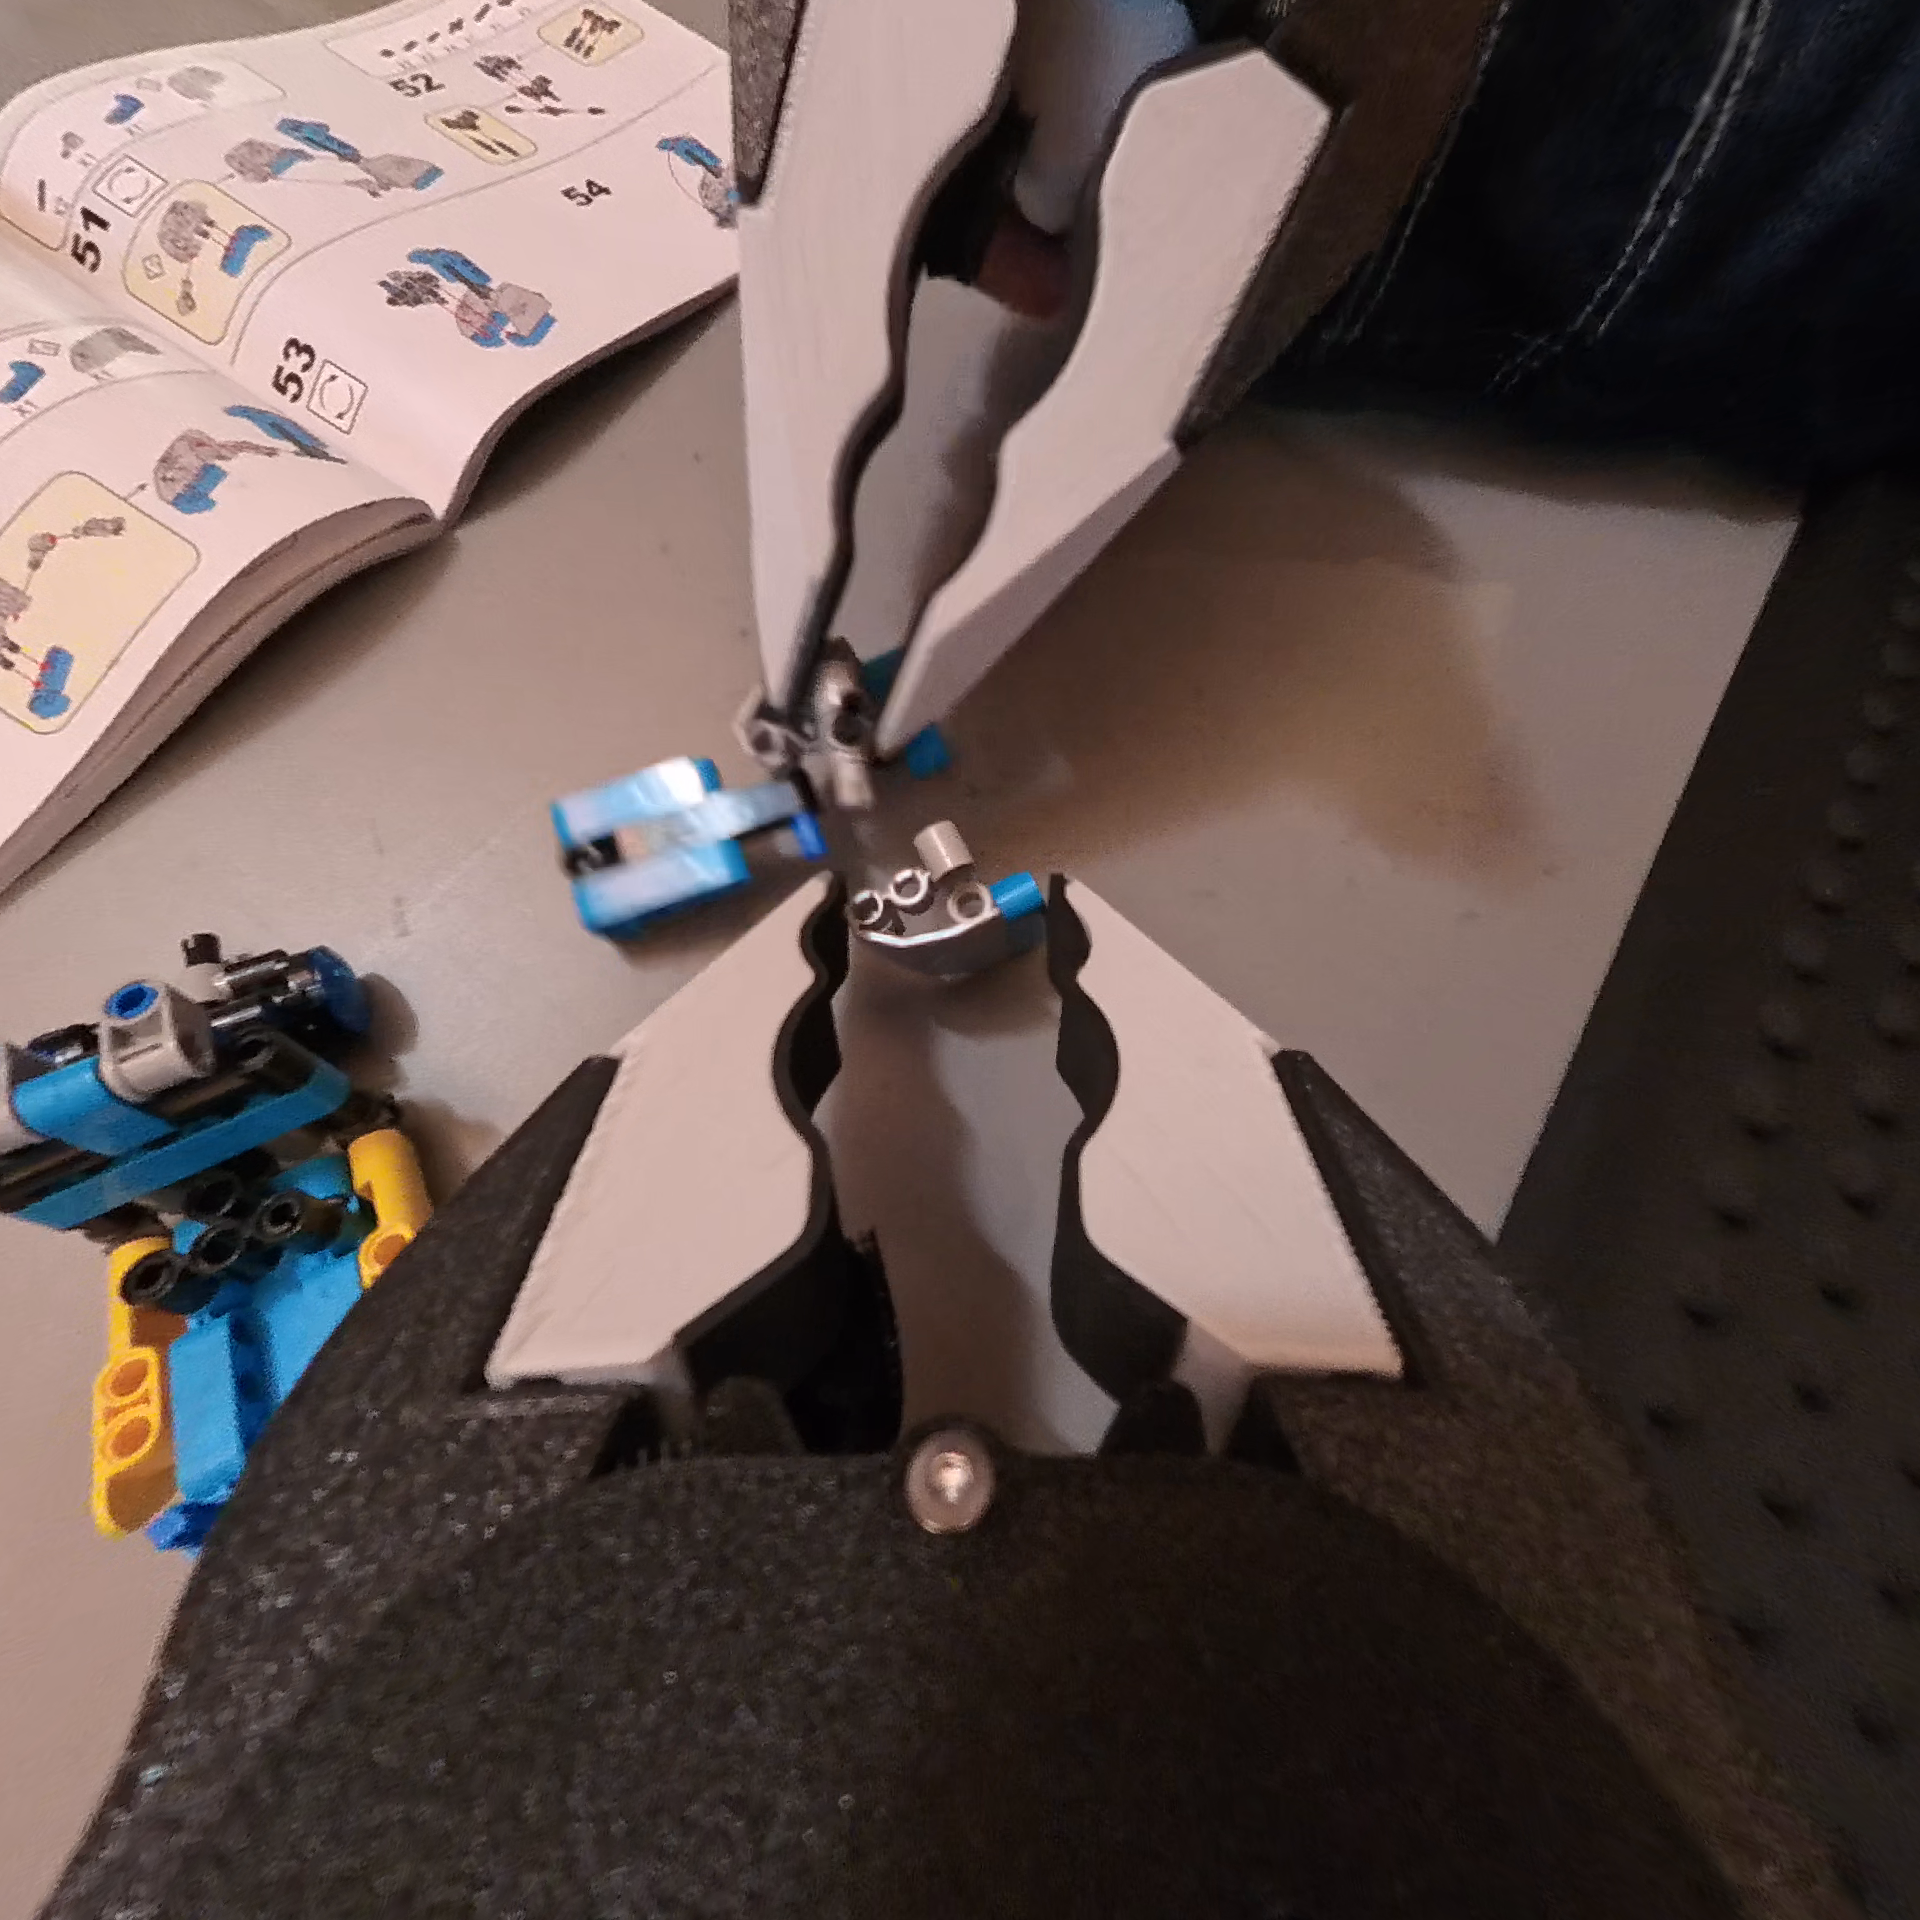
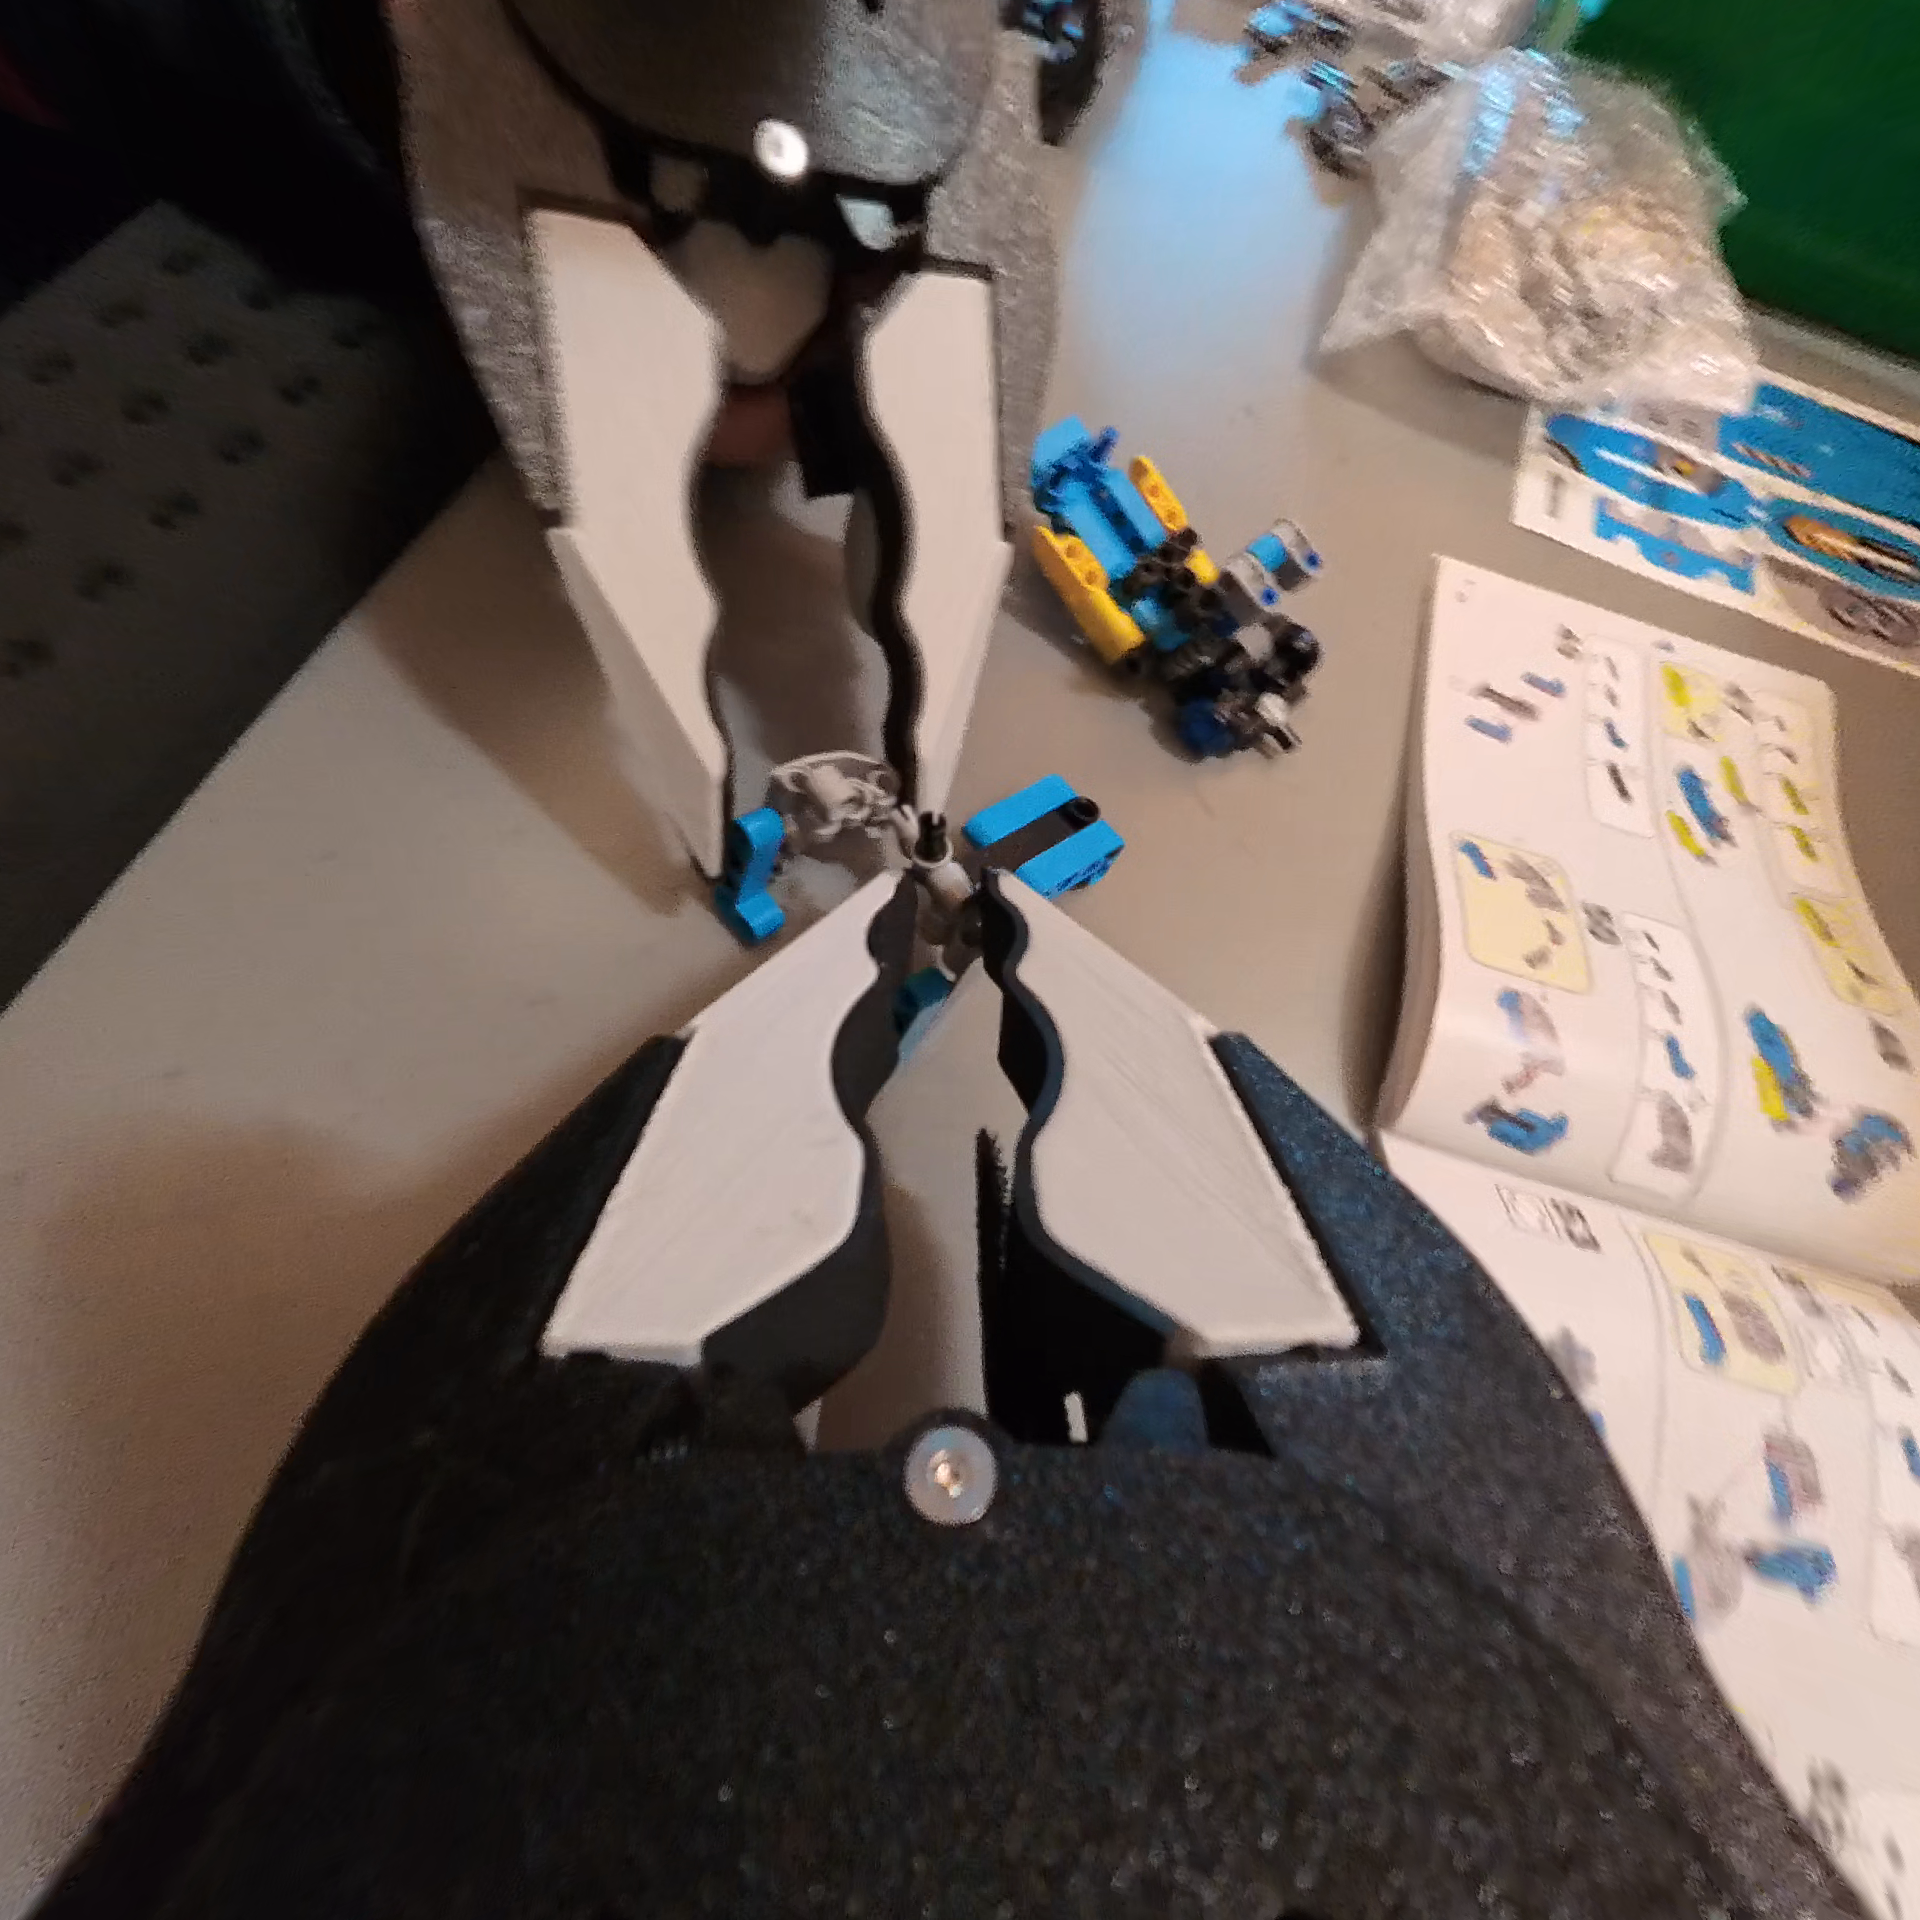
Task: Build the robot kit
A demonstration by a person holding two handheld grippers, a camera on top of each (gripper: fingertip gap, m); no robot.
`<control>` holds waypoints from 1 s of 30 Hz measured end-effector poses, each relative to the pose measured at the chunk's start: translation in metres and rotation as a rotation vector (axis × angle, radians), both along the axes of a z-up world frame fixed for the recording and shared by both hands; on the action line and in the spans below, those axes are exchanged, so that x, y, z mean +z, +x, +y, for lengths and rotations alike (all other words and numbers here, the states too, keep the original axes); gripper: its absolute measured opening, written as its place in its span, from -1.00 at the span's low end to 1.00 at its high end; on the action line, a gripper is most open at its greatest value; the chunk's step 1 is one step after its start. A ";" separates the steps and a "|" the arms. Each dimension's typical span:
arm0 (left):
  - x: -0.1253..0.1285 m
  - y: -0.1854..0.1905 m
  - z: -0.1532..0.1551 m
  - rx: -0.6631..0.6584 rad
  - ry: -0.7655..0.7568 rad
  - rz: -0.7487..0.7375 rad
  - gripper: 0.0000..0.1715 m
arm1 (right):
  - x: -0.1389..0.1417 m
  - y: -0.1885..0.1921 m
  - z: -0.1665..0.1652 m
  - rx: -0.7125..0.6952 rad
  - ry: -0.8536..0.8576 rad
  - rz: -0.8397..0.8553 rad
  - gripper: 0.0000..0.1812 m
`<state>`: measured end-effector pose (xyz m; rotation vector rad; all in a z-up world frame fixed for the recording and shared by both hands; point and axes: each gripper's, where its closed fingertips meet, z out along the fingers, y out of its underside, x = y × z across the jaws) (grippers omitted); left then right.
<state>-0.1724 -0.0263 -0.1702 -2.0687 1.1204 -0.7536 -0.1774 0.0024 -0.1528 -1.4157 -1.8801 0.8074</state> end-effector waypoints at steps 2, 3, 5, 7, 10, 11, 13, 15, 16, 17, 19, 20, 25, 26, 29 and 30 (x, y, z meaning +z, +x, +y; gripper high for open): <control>-0.001 -0.003 0.004 0.022 0.030 0.018 -0.51 | -0.002 0.002 0.005 -0.089 0.027 -0.003 -0.91; -0.001 -0.004 0.006 0.031 0.048 0.028 -0.49 | -0.001 0.003 -0.001 -0.097 0.008 0.010 -0.92; -0.001 -0.006 0.006 0.030 0.056 0.035 -0.50 | -0.002 0.006 -0.003 -0.148 0.022 0.013 -0.92; -0.001 -0.006 0.006 0.028 0.061 0.034 -0.55 | -0.003 0.008 -0.004 -0.168 0.031 0.025 -0.92; -0.001 -0.008 0.010 0.058 0.054 0.034 -0.54 | -0.004 0.010 -0.002 -0.185 0.006 0.028 -0.92; 0.000 -0.011 0.013 0.084 0.043 0.030 -0.54 | -0.004 0.013 0.001 -0.198 0.009 0.022 -0.92; 0.003 -0.013 0.015 0.135 -0.039 -0.008 -0.54 | -0.002 0.020 0.009 -0.242 0.023 0.022 -0.92; 0.008 -0.013 0.017 0.192 -0.144 -0.067 -0.57 | -0.001 0.024 0.007 -0.260 -0.012 0.041 -0.92; 0.010 -0.013 0.019 0.227 -0.189 -0.091 -0.65 | -0.003 0.025 0.005 -0.273 -0.032 0.040 -0.92; 0.008 -0.014 0.022 0.260 -0.229 -0.092 -0.78 | -0.003 0.026 0.005 -0.290 -0.034 0.045 -0.92; 0.000 -0.012 0.024 0.267 -0.298 -0.049 -0.85 | -0.003 0.030 0.004 -0.304 0.001 0.050 -0.92; -0.004 -0.011 0.026 0.260 -0.325 -0.023 -0.83 | -0.002 0.032 0.002 -0.306 0.019 0.052 -0.92; -0.003 -0.016 0.032 0.210 -0.344 0.195 -0.73 | 0.015 0.053 -0.009 -0.360 -0.018 0.150 -0.92; 0.001 -0.015 0.031 0.202 -0.362 0.213 -0.73 | 0.021 0.061 -0.012 -0.389 -0.025 0.181 -0.92; 0.006 -0.010 0.031 0.192 -0.451 0.237 -0.72 | 0.035 0.086 -0.024 -0.482 -0.058 0.265 -0.92; 0.006 -0.008 0.032 0.196 -0.495 0.242 -0.73 | 0.038 0.095 -0.027 -0.515 -0.045 0.280 -0.92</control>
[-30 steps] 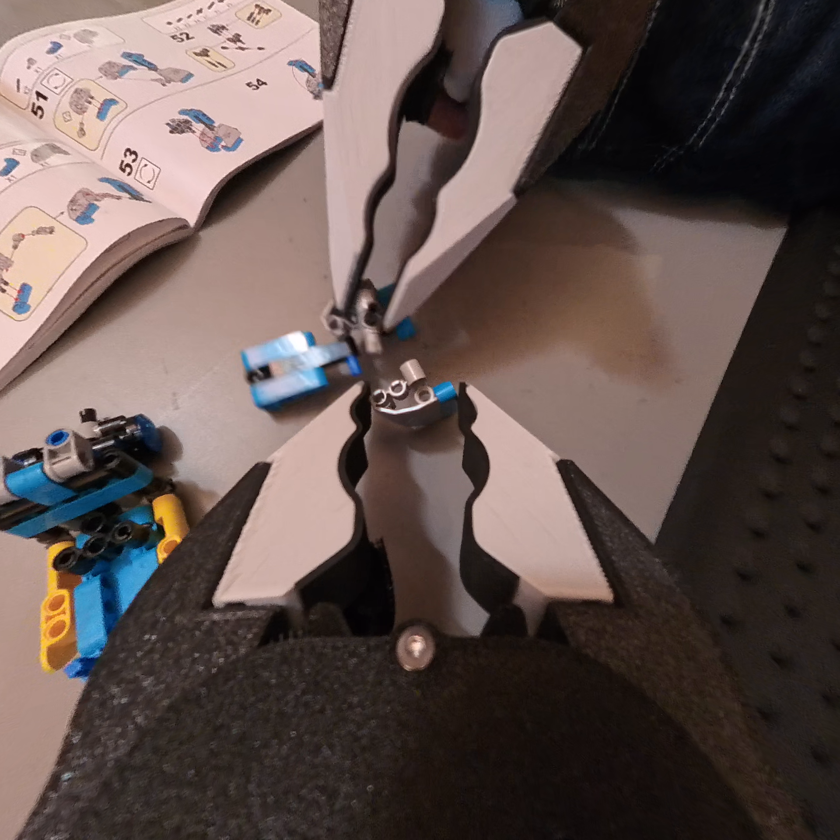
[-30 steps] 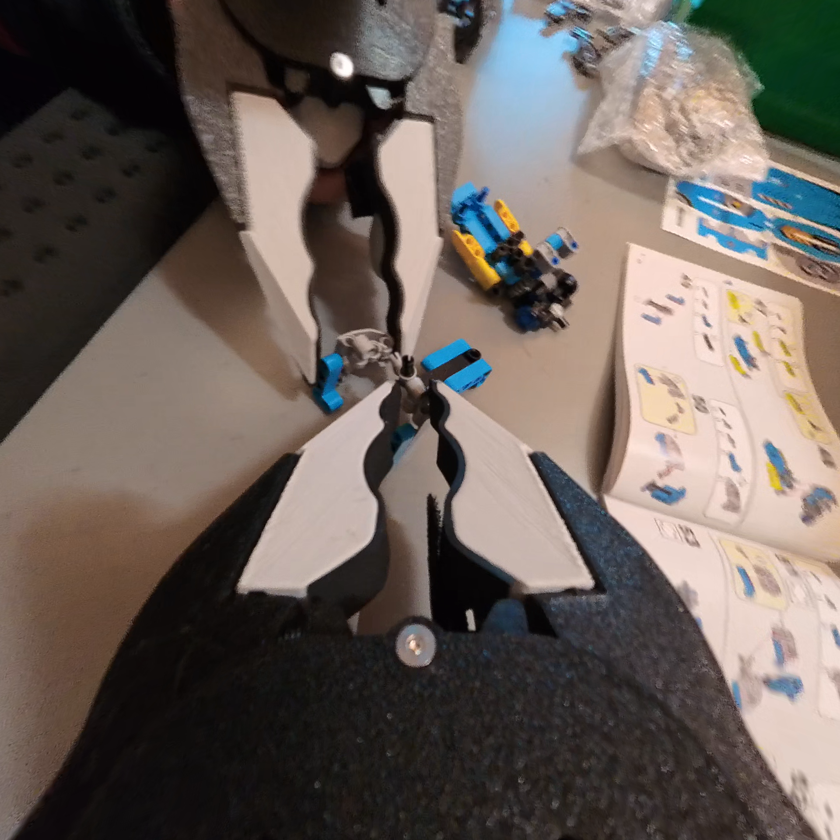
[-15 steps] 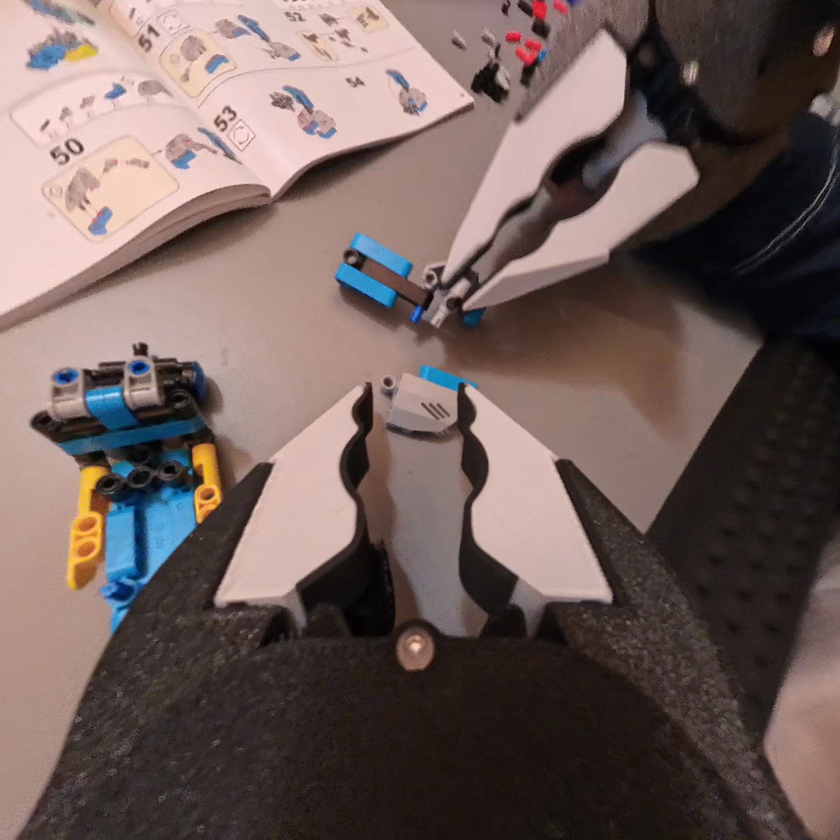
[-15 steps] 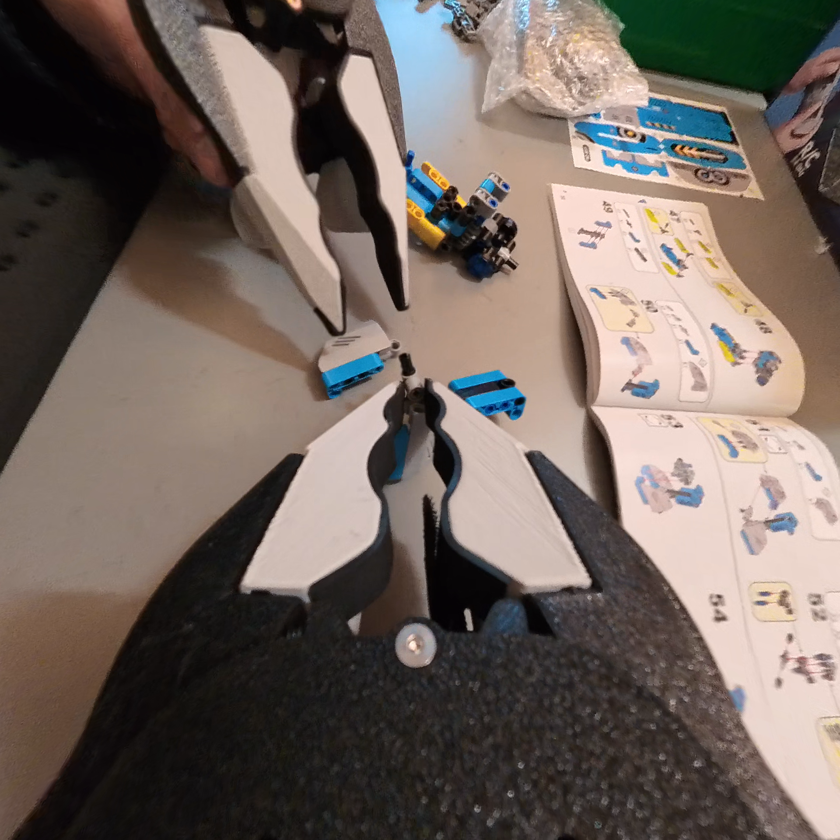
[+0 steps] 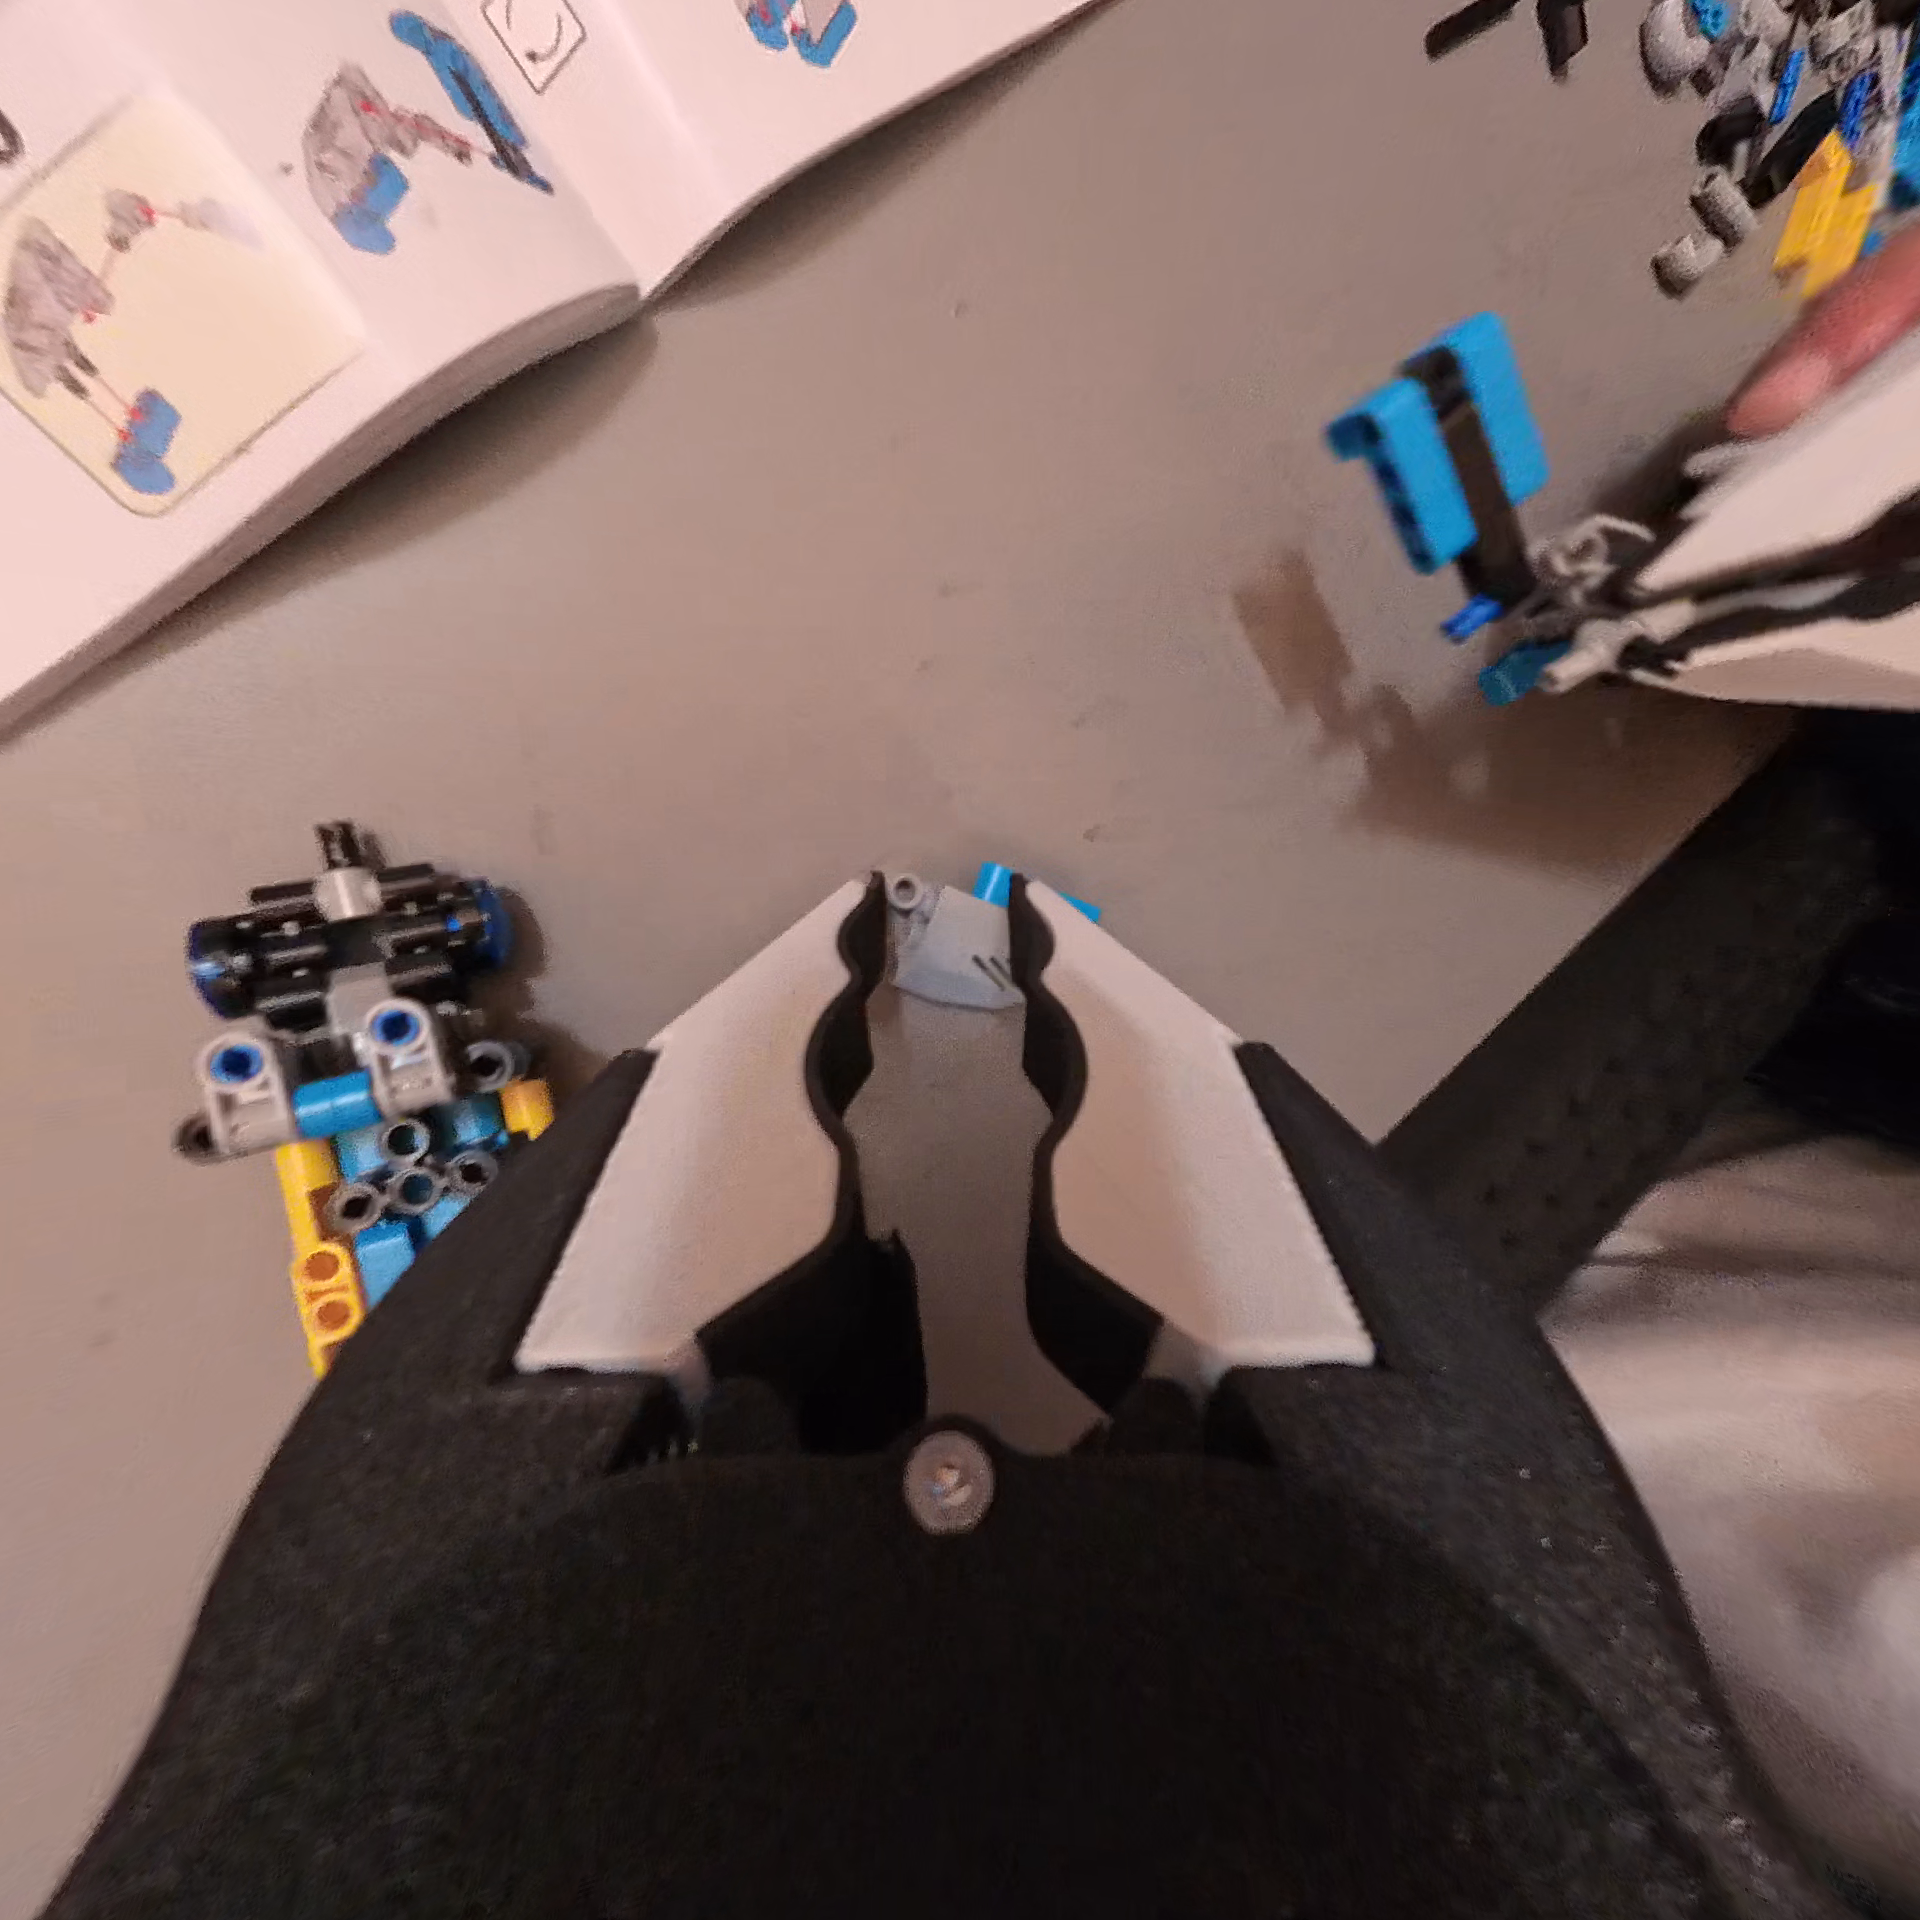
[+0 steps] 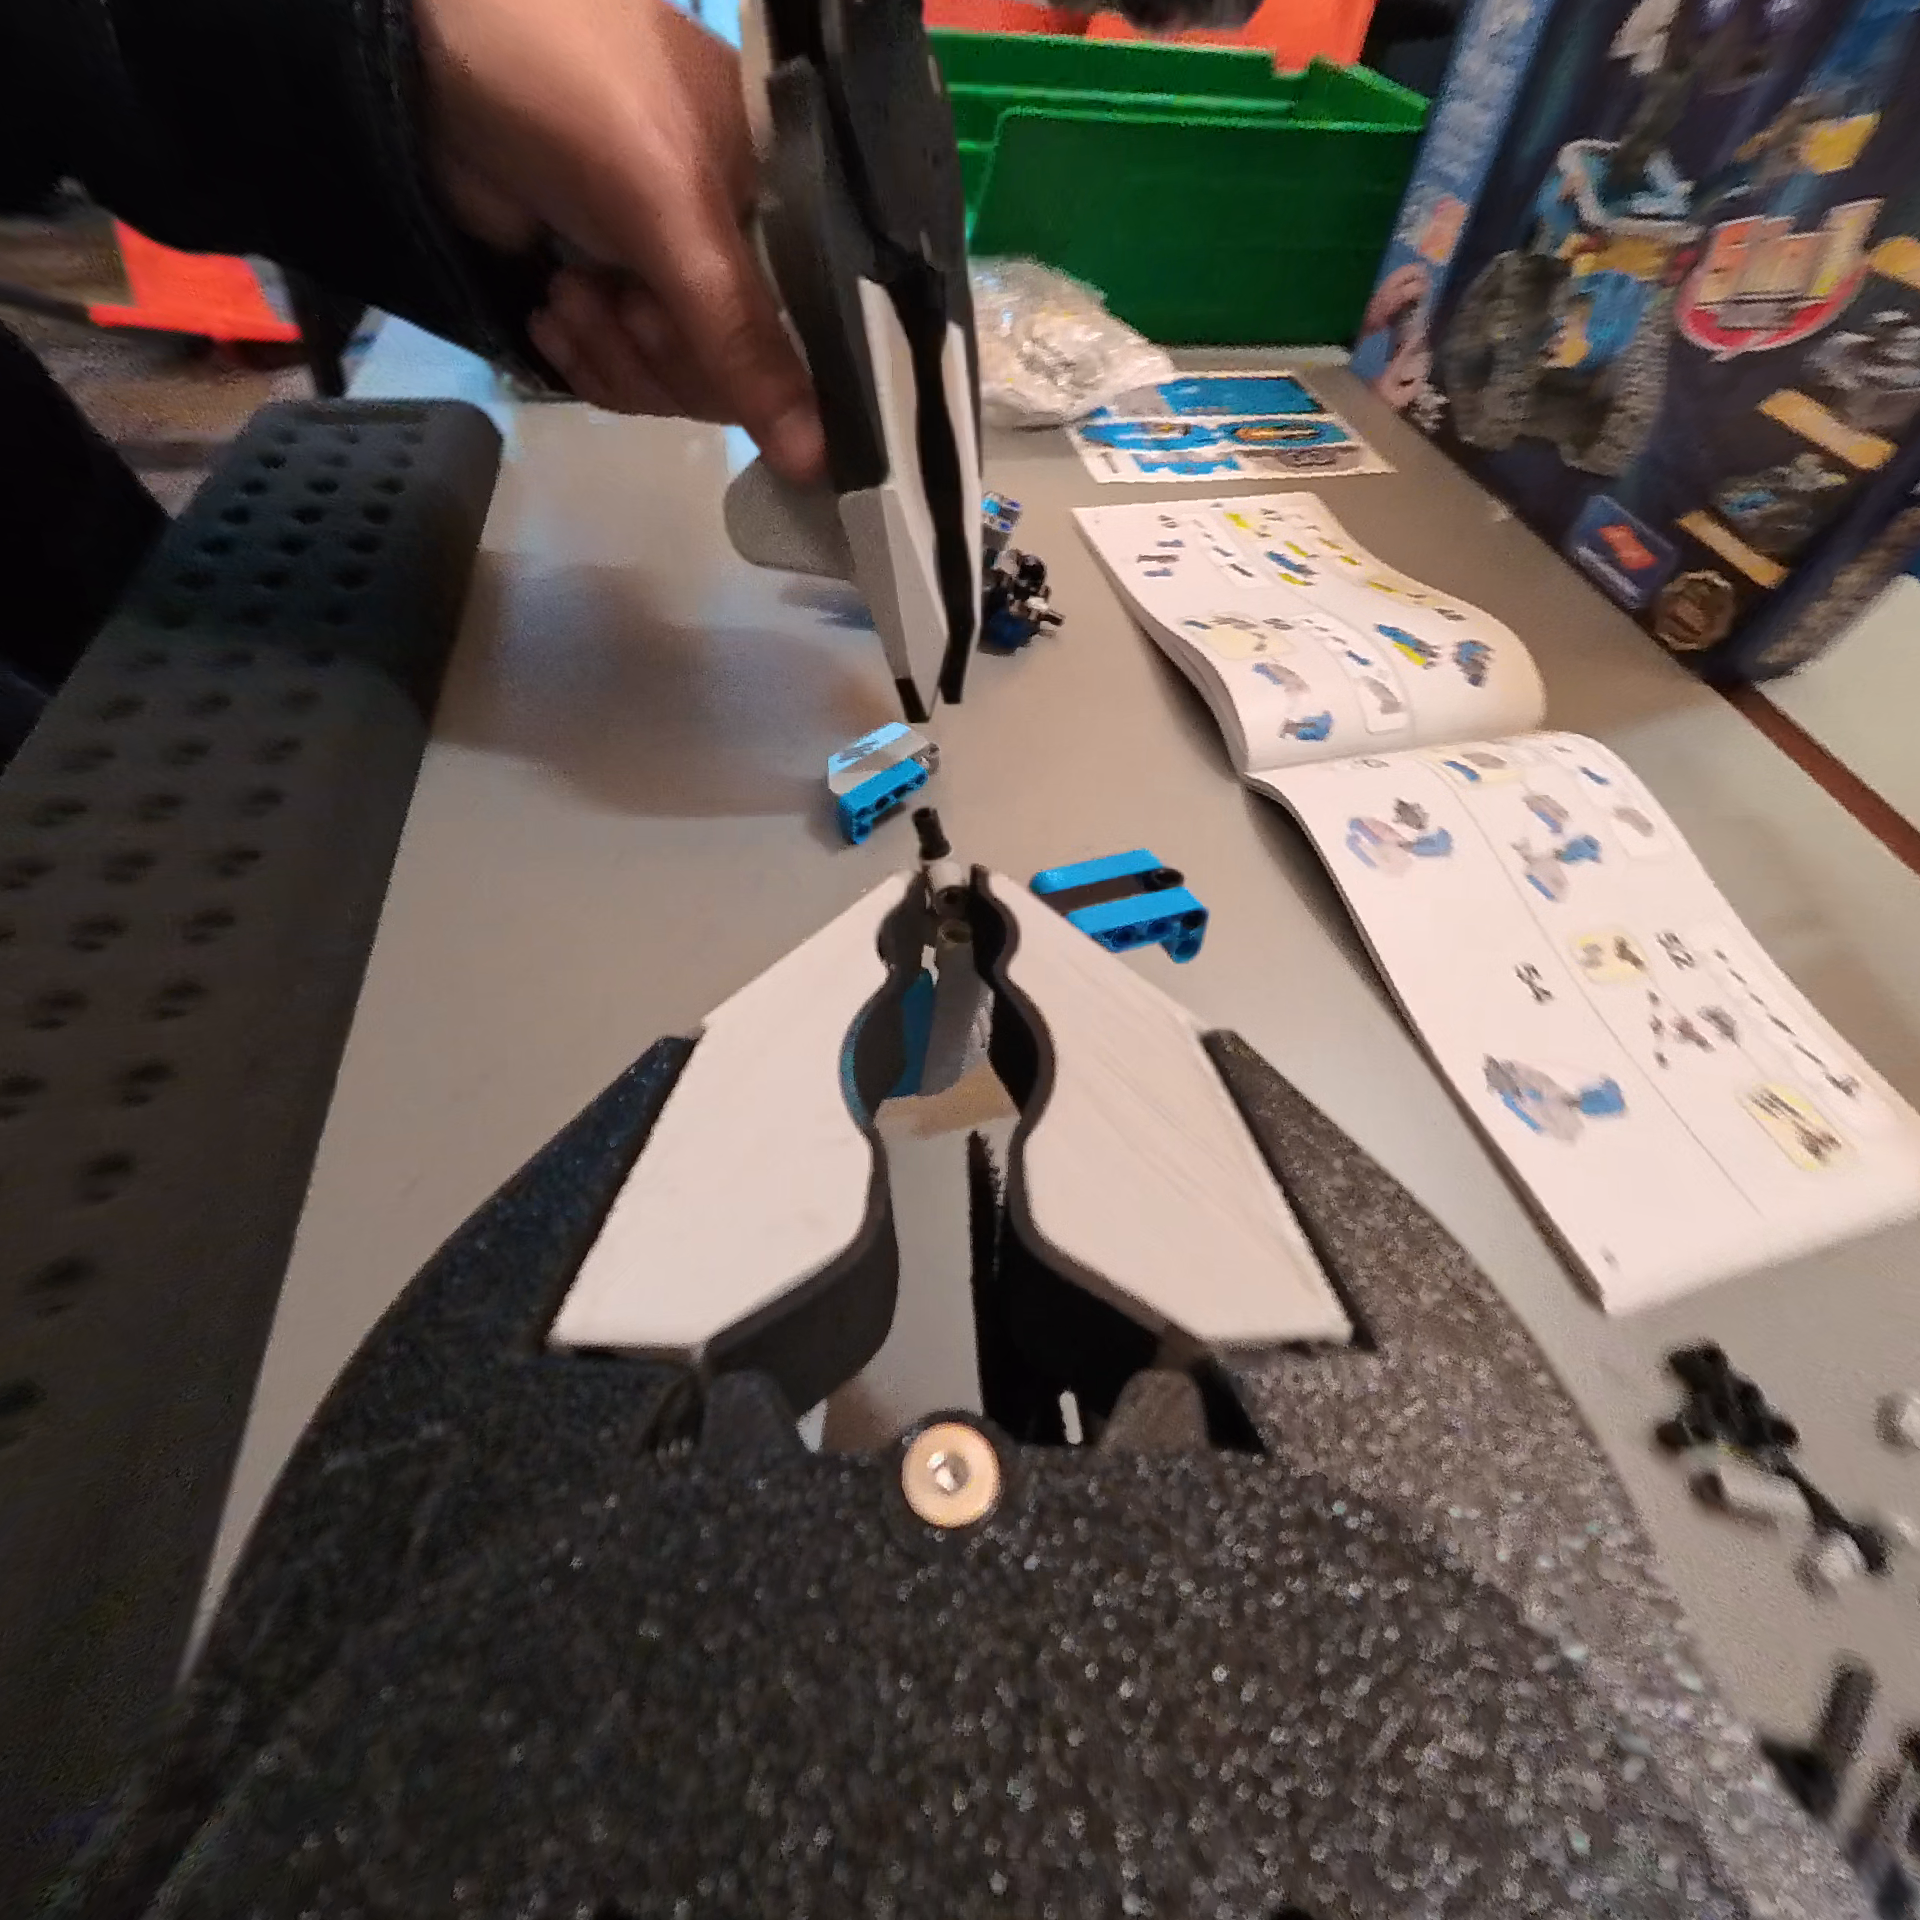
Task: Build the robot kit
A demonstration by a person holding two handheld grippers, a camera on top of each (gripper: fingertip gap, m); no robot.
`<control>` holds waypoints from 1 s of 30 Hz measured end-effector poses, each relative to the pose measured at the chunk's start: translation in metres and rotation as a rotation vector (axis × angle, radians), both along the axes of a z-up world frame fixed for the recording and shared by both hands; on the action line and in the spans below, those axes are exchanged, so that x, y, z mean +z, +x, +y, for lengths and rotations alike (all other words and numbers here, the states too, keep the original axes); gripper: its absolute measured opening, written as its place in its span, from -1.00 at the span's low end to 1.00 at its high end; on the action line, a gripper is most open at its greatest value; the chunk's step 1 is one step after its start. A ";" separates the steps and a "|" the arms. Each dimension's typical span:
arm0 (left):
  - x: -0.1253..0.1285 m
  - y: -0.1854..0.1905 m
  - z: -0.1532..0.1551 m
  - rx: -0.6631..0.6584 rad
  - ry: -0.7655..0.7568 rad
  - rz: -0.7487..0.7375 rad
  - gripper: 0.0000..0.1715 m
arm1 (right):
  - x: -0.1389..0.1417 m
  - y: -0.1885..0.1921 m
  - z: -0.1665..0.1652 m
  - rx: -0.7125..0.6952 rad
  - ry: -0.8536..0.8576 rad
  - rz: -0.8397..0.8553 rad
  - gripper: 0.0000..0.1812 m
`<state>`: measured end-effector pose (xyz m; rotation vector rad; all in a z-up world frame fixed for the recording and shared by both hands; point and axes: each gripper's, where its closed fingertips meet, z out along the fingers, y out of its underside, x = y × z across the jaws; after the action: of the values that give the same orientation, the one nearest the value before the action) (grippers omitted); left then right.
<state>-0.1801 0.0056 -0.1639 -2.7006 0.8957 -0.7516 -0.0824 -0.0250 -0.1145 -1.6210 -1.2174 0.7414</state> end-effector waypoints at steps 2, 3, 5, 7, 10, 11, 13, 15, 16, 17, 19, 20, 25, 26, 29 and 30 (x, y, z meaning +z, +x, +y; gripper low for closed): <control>-0.004 0.001 0.004 0.059 -0.084 0.036 -0.76 | 0.005 0.015 -0.008 -0.044 0.028 0.025 -0.92; -0.008 -0.003 0.007 0.108 -0.121 0.093 -0.78 | 0.006 0.021 -0.010 -0.058 0.035 0.029 -0.92; -0.010 -0.005 0.005 0.190 -0.195 0.156 -0.78 | 0.009 0.033 -0.010 -0.107 0.057 -0.010 -0.92; -0.007 -0.001 0.001 0.255 -0.230 0.174 -0.79 | 0.016 0.038 -0.012 -0.132 0.092 0.000 -0.93; -0.012 -0.003 -0.002 0.325 -0.239 0.249 -0.78 | 0.011 0.037 -0.017 -0.127 0.096 -0.049 -0.92; -0.014 -0.004 -0.002 0.344 -0.237 0.267 -0.78 | 0.010 0.036 -0.020 -0.120 0.115 -0.067 -0.92; -0.016 0.000 0.001 0.382 -0.253 0.251 -0.78 | 0.008 0.032 -0.024 -0.104 0.141 -0.089 -0.92; -0.017 0.004 0.000 0.383 -0.277 0.237 -0.78 | 0.006 0.030 -0.026 -0.094 0.139 -0.102 -0.92; -0.018 0.004 -0.001 0.372 -0.276 0.248 -0.79 | 0.004 0.030 -0.026 -0.094 0.132 -0.107 -0.92; -0.021 0.002 -0.003 0.360 -0.281 0.265 -0.81 | 0.003 0.030 -0.025 -0.094 0.126 -0.109 -0.92; -0.023 0.001 -0.003 0.358 -0.291 0.267 -0.90 | 0.000 0.031 -0.023 -0.099 0.113 -0.109 -0.93; -0.023 0.002 -0.005 0.343 -0.304 0.262 -0.91 | -0.001 0.032 -0.022 -0.101 0.106 -0.109 -0.93; -0.017 0.014 -0.014 0.198 -0.297 0.154 -0.92 | -0.002 0.035 -0.015 -0.119 0.023 -0.045 -0.92; -0.011 0.021 -0.016 0.149 -0.275 0.084 -0.92 | -0.002 0.037 -0.011 -0.131 -0.010 -0.022 -0.93; 0.021 0.051 -0.017 -0.004 -0.120 -0.185 -0.92 | 0.005 0.043 -0.005 -0.135 -0.153 0.090 -0.93; 0.033 0.061 -0.018 -0.075 -0.033 -0.278 -0.92 | 0.008 0.043 -0.004 -0.125 -0.212 0.134 -0.93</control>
<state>-0.1190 -0.0125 -0.1307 -2.5161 0.9250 -1.1325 -0.0394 -0.0292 -0.1067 -1.7717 -0.9581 0.9082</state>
